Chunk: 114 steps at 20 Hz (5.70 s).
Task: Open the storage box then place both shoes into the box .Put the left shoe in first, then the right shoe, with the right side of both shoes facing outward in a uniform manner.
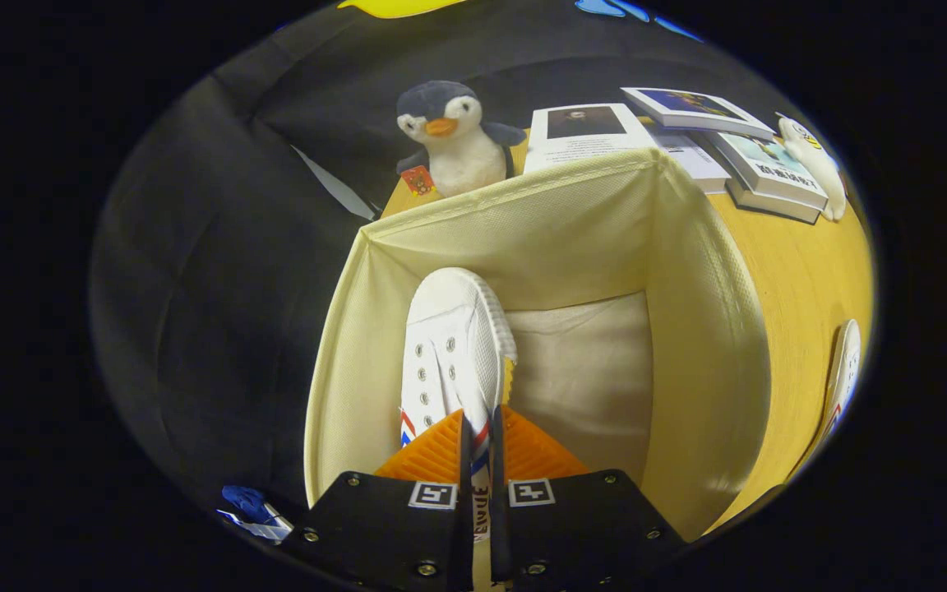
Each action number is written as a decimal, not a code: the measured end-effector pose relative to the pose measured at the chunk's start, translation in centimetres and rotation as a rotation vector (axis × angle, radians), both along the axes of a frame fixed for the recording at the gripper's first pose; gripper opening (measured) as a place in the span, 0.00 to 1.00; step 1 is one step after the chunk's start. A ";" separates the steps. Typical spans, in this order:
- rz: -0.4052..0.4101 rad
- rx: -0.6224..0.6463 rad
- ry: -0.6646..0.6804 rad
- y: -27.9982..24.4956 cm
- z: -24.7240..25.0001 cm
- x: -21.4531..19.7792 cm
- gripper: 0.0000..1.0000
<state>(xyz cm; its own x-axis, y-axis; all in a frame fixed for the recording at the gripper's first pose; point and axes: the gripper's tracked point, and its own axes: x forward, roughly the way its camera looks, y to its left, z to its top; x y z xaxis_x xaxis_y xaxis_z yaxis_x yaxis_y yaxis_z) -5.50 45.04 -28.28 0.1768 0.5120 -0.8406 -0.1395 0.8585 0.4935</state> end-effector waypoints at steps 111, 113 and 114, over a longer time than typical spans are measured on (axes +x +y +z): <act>-0.098 -0.027 -0.109 -13.7 9.4 2.4 0.08; -0.092 -0.034 -0.104 -12.9 9.1 2.4 0.08; -0.090 -0.039 -0.102 -12.7 8.9 2.4 0.08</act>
<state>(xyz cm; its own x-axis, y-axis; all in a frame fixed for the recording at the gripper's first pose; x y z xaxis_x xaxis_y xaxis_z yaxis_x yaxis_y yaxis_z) -3.12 32.38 -19.41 0.3062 0.4578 -0.8347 -0.1091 0.8879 0.4470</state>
